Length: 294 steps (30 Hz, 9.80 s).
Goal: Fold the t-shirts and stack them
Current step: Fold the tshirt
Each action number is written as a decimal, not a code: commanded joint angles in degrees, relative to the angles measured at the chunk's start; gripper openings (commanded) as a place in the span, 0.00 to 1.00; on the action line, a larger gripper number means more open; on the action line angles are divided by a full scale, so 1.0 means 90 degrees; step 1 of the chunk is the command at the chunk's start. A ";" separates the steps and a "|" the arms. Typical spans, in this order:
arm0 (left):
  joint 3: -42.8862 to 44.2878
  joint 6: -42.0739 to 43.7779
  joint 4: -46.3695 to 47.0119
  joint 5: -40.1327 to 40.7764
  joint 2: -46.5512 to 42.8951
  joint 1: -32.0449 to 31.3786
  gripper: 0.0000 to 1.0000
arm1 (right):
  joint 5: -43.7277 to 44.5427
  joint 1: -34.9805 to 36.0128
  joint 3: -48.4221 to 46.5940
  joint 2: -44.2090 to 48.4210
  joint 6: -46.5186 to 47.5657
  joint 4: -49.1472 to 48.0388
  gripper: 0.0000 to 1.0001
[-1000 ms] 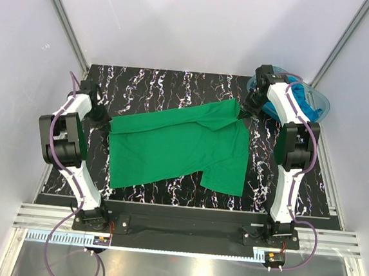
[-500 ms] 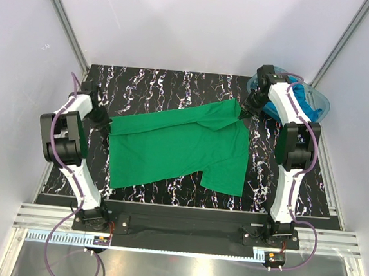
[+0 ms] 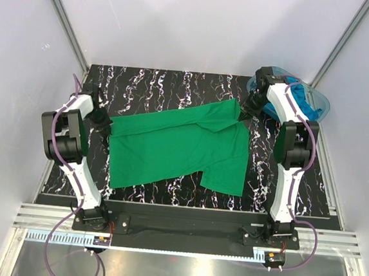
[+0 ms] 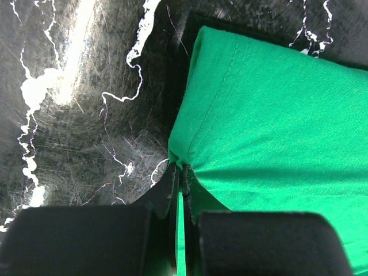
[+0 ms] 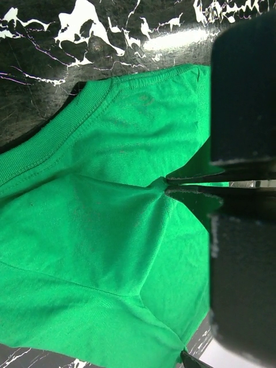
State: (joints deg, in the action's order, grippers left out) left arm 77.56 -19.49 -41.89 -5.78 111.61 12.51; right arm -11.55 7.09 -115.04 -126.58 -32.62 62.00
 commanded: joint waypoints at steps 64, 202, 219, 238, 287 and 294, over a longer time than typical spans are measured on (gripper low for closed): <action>-0.0482 -0.0168 0.0298 0.0359 -0.0760 0.0065 0.39 | 0.0726 -0.0056 0.0526 -0.0017 0.0625 -0.0394 0.28; 0.0963 -0.1546 0.3296 -0.1681 0.0450 -0.3822 0.45 | -0.0707 0.0355 0.1269 0.0716 0.0686 -0.1849 0.00; 0.0123 -0.1077 0.3121 -0.1477 -0.0194 -0.3929 0.45 | -0.1774 -0.0075 0.0303 -0.0505 -0.2488 -0.3763 0.02; -0.0258 -0.0882 0.2965 -0.1506 -0.0526 -0.3939 0.43 | -0.1735 -0.0114 -0.2295 -0.1864 -0.0864 -0.2233 0.45; -0.0649 -0.1009 0.2731 -0.1623 -0.1034 -0.3656 0.43 | -0.0738 0.1360 0.1865 -0.0202 0.0607 -0.4301 0.29; -0.0698 -0.1067 0.2769 -0.1701 -0.1024 -0.3646 0.43 | -0.0777 0.1351 0.1660 -0.0368 0.0509 -0.4252 0.29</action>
State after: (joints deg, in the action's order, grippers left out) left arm 71.57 -29.80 -18.13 -19.35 105.21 -20.34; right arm -19.03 18.74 -97.54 -129.25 -27.49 24.69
